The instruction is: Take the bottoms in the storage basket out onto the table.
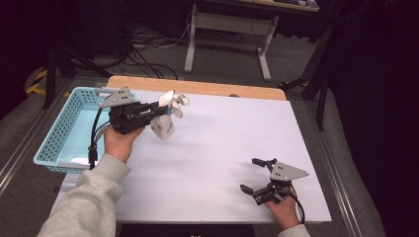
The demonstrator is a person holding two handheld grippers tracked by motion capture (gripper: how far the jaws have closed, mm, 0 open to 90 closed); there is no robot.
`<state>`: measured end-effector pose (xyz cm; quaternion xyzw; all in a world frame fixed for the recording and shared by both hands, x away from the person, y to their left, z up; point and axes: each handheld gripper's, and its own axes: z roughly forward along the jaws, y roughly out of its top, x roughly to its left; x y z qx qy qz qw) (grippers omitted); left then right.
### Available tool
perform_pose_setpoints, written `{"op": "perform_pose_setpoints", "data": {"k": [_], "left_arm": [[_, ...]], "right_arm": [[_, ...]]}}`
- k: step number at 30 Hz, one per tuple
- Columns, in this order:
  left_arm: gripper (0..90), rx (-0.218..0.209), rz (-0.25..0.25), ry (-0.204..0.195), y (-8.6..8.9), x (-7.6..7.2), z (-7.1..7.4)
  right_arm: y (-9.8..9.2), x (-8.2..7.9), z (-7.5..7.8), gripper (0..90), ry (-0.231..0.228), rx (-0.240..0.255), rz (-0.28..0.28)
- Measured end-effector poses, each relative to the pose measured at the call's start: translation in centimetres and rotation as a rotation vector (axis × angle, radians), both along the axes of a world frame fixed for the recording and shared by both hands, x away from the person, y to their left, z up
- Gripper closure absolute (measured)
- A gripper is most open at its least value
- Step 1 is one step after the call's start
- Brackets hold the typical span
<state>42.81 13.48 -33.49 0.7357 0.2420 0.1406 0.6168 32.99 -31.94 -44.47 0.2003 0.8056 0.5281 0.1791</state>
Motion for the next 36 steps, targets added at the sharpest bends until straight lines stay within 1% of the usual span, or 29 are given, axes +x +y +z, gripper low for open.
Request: {"op": "perform_pose_setpoints", "data": {"k": [4, 8, 9, 10, 13, 14, 17, 18, 20, 21, 22, 25, 26, 36], "left_arm": [[76.2, 0.017, -0.011, 0.004, -1.1, 0.1, -0.5], [76.1, 0.025, -0.026, 0.013, -2.0, 0.1, -1.0], [76.1, 0.025, -0.026, 0.013, -2.0, 0.1, -1.0], [76.1, 0.032, -0.034, 0.015, -2.5, 0.1, -1.2], [76.1, 0.032, -0.042, 0.019, -2.9, 0.2, -1.4], [76.1, 0.036, -0.052, 0.023, -3.4, 0.2, -1.6], [76.1, 0.047, -0.058, 0.018, -3.9, 0.3, -1.9], [76.1, 0.055, -0.065, 0.023, -4.4, 0.4, -2.2], [76.0, 0.059, -0.071, 0.027, -4.8, 0.4, -2.6], [76.0, 0.059, -0.071, 0.027, -4.8, 0.4, -2.6], [76.0, 0.059, -0.076, 0.037, -5.1, 0.5, -2.9], [76.0, 0.059, -0.081, 0.039, -5.4, 0.6, -3.2], [76.0, 0.06, -0.083, 0.048, -5.7, 0.7, -3.5], [75.9, 0.095, -0.1, 0.059, -7.0, 0.9, -4.5]], "right_arm": [[0.0, 0.0, 0.0, 1.3, -0.001, 0.0, 0.0], [0.0, 0.0, 0.0, 1.3, 0.0, 0.0, 0.003], [0.0, 0.0, 0.0, 1.3, 0.0, 0.0, 0.002], [0.0, 0.0, 0.0, 1.3, 0.0, 0.0, 0.002], [0.0, 0.0, 0.0, 1.3, -0.001, 0.001, 0.003], [0.0, 0.0, 0.0, 1.3, 0.0, 0.0, 0.003], [0.0, 0.0, 0.0, 1.3, -0.001, 0.001, 0.004], [0.0, 0.0, 0.0, 1.3, 0.0, 0.0, 0.003], [0.0, 0.0, 0.0, 1.3, -0.001, 0.0, 0.004], [0.0, 0.0, 0.0, 1.3, -0.001, 0.0, 0.004], [0.0, 0.0, 0.0, 1.3, -0.001, 0.0, 0.004], [0.0, 0.0, 0.0, 1.3, -0.001, 0.001, 0.005], [0.0, 0.0, 0.0, 1.3, -0.002, 0.0, 0.004], [0.0, 0.0, 0.0, 1.3, -0.001, 0.0, 0.007]]}}
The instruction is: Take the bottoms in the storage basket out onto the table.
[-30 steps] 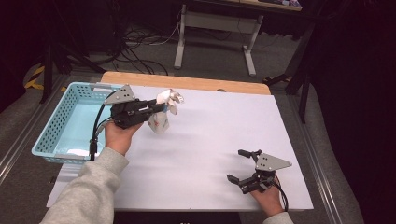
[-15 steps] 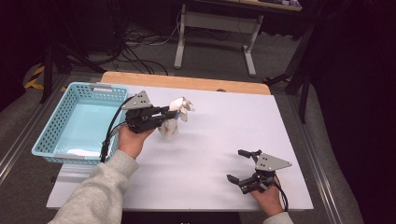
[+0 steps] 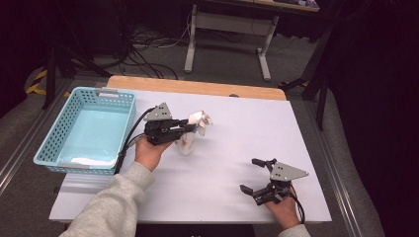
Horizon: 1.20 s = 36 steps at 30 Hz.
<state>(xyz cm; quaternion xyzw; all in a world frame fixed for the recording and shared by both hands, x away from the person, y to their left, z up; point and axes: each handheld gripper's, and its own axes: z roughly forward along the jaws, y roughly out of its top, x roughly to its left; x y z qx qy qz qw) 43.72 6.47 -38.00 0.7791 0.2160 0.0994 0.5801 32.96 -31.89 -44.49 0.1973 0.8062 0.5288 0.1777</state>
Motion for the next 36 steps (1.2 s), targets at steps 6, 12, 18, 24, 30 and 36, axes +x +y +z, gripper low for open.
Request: {"op": "perform_pose_setpoints", "data": {"k": [6, 12, 18, 24, 30, 36], "left_arm": [[75.7, 0.024, -0.013, 0.015, -1.0, 0.1, -0.7], [74.8, 0.031, -0.031, 0.033, -1.7, 0.2, -1.5], [74.2, 0.042, -0.056, 0.054, -2.6, 0.2, -2.3], [71.8, 0.036, -0.084, 0.074, -3.5, 0.2, -2.7], [71.2, 0.052, -0.112, 0.069, -4.5, 0.1, -3.0], [70.6, 0.059, -0.151, 0.08, -5.8, -0.1, -3.4]], "right_arm": [[0.0, 0.0, 0.0, 1.3, 0.0, 0.0, 0.0], [0.0, 0.0, 0.0, 1.3, -0.001, 0.0, 0.0], [0.0, 0.0, 0.0, 1.0, -0.001, 0.003, 0.001], [0.0, 0.0, 0.0, 0.9, 0.001, 0.006, 0.003], [-0.1, 0.0, 0.0, 0.8, 0.001, 0.007, 0.005], [-0.1, 0.0, 0.1, 0.7, 0.0, 0.01, 0.005]]}}
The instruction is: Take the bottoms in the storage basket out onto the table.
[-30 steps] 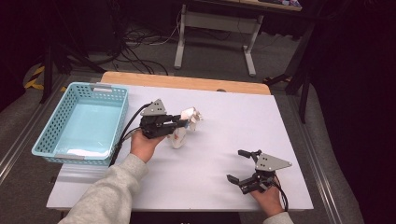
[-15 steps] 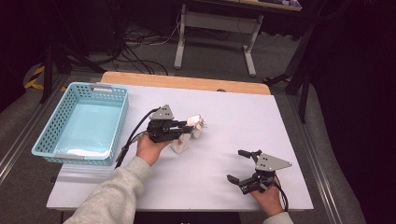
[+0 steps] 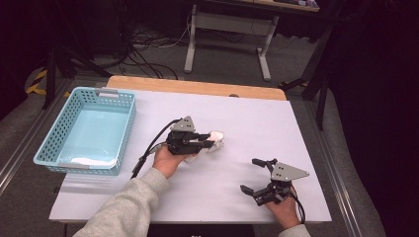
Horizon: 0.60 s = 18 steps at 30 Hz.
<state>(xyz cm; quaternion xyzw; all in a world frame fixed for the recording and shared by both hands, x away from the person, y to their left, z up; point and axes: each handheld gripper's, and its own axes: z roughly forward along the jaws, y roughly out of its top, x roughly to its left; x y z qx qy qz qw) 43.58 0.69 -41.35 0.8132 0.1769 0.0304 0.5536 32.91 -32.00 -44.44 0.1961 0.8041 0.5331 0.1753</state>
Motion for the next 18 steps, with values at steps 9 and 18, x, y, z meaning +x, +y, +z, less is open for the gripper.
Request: {"op": "perform_pose_setpoints", "data": {"k": [9, 18], "left_arm": [[63.4, 0.003, -0.034, 0.018, -0.83, -0.23, -0.32], [32.1, -0.011, -0.031, 0.019, -0.74, -0.35, -0.05]], "right_arm": [[-0.01, -0.01, 0.01, 0.7, 0.0, 0.0, 0.0], [-0.01, -0.01, 0.01, 0.6, 0.0, 0.001, 0.0]]}}
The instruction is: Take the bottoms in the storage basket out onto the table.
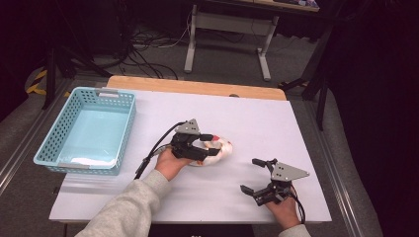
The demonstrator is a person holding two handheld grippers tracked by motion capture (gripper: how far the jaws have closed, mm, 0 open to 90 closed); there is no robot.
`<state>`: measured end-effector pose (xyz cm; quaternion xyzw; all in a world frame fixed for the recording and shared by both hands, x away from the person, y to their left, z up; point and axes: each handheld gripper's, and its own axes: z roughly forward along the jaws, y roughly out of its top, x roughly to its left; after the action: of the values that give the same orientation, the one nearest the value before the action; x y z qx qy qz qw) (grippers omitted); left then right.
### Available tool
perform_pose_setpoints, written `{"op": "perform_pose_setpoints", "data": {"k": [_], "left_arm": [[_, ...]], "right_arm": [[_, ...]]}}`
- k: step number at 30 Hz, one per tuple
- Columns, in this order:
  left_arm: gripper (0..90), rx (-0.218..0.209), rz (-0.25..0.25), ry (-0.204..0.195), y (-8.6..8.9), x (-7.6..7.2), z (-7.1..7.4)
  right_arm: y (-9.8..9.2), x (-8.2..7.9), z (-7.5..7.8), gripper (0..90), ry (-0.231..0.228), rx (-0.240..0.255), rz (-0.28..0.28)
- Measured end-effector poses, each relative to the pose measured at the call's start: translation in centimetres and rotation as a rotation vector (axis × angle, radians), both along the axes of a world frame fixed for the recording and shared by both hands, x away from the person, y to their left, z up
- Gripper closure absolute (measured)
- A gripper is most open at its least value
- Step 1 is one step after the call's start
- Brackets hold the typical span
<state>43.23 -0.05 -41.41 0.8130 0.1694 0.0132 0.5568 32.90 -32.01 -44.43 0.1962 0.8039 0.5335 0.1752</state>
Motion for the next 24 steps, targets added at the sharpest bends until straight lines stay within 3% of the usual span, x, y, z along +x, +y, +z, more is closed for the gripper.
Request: {"op": "perform_pose_setpoints", "data": {"k": [7, 12, 15, 20, 24], "left_arm": [[13.2, -0.035, 0.028, -0.001, 0.7, 0.0, 0.8], [3.0, -0.016, 0.059, -0.017, 1.1, -0.1, 1.5], [0.3, -0.016, 0.087, -0.035, 1.6, -0.3, 2.1], [0.2, -0.019, 0.098, -0.075, 2.2, -0.6, 2.8], [0.2, -0.027, 0.098, -0.084, 2.4, -0.9, 3.2]], "right_arm": [[0.0, 0.0, 0.0, 0.5, -0.001, 0.003, -0.001], [0.0, 0.0, 0.0, 0.5, 0.0, 0.005, -0.001], [0.0, 0.0, 0.0, 0.5, 0.0, 0.005, -0.001], [0.0, 0.0, 0.0, 0.5, 0.0, 0.006, -0.003], [0.0, 0.0, 0.0, 0.5, 0.001, 0.005, -0.002]]}}
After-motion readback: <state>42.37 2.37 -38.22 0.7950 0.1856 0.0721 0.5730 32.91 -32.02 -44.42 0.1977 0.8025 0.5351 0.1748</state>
